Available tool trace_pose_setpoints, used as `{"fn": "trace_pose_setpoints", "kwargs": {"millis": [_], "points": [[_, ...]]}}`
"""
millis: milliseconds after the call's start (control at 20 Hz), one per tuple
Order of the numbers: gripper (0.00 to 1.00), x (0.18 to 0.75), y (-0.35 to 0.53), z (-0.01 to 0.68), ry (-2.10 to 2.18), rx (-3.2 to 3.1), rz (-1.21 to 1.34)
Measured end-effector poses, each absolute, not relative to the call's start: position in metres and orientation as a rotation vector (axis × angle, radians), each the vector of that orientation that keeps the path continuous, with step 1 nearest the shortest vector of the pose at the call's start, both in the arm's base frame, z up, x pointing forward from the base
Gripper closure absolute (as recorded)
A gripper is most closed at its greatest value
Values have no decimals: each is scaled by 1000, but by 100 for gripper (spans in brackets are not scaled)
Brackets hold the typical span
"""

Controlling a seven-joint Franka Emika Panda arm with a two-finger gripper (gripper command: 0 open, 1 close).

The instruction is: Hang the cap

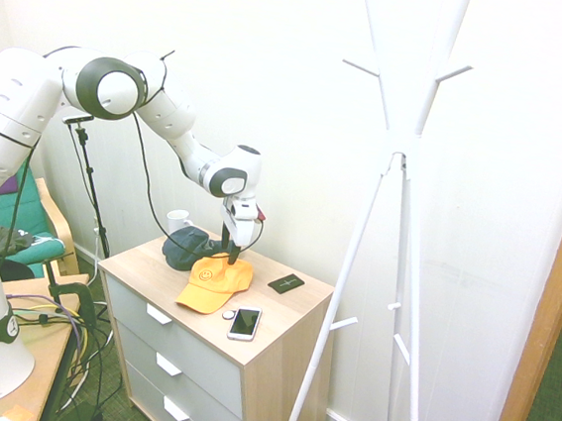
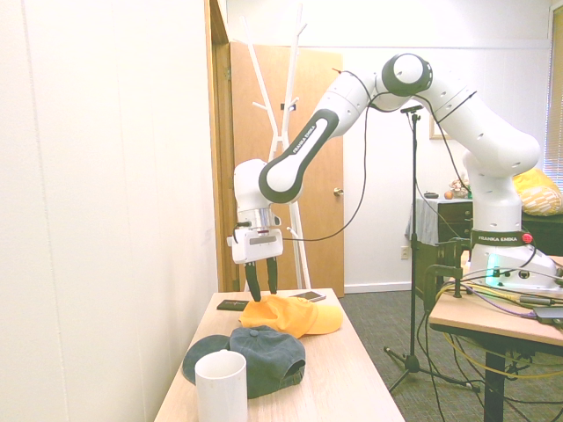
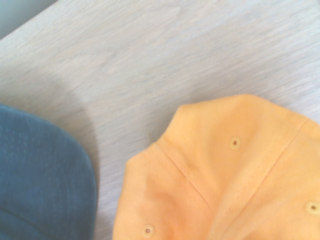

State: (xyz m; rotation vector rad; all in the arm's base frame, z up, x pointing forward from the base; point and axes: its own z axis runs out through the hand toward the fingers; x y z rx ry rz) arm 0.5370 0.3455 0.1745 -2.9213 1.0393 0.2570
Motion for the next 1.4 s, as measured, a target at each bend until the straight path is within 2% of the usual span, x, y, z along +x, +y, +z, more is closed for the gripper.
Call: {"fn": "trace_pose_setpoints", "kwargs": {"millis": [800,1200,1400], "points": [[100,520,353,164,1020,-2970,269],[100,526,345,167,1036,-2972,246],[100,541,323,189,1100,-2999,163]]}}
